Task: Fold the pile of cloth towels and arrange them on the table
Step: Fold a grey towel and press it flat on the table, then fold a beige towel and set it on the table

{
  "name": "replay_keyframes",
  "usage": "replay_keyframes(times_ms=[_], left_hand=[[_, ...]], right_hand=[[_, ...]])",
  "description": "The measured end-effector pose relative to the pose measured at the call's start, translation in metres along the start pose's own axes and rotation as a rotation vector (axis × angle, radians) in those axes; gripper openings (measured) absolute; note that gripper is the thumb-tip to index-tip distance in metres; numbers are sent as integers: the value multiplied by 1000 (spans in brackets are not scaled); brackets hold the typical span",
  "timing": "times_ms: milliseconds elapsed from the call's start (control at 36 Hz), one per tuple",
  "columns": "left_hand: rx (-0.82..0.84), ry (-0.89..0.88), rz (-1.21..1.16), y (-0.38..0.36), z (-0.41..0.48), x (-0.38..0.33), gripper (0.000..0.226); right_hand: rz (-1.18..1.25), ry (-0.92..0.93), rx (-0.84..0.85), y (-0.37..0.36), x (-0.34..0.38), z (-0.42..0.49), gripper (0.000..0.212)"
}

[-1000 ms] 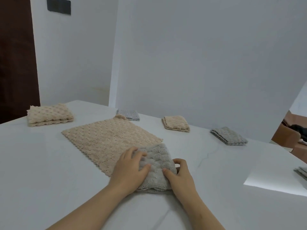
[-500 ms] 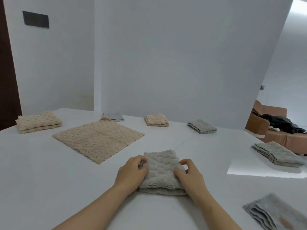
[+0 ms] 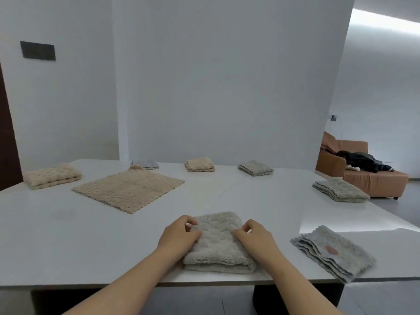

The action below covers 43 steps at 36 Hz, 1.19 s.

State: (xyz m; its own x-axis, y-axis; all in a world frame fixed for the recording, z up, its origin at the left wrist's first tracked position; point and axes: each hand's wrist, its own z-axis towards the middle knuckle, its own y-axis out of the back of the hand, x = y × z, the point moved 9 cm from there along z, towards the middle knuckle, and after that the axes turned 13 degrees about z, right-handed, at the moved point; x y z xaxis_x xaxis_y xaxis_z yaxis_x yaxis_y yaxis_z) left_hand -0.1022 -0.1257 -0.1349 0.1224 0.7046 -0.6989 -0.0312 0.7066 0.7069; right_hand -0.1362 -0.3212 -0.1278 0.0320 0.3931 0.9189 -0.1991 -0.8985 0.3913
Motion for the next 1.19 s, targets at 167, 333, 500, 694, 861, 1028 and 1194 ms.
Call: replay_keyframes(times_ms=[167,333,500,694,861,1028,1194], left_hand=[[-17,-37,71,5,-4,1,4],[-95,-90,264,22,2,-1,20],[-176,-141,579,36,10,11,30],[-259,-123,725,66,34,39,33],[-314,-76,722,92,61,71,33],[-403,-34,664,130,97,101,32],[-428,31,636,155,126,153,33]], right_hand=[[-47,12,0,0,4,-1,13],[-136,65,-9,-4,20,5,21],[-215,155,41,-27,45,13,22],[-428,276,43,-71,77,37,31],[-437,319,162,-135,101,65,32],[-427,318,256,-201,120,100,34],[-322,303,284,-270,124,124,41]])
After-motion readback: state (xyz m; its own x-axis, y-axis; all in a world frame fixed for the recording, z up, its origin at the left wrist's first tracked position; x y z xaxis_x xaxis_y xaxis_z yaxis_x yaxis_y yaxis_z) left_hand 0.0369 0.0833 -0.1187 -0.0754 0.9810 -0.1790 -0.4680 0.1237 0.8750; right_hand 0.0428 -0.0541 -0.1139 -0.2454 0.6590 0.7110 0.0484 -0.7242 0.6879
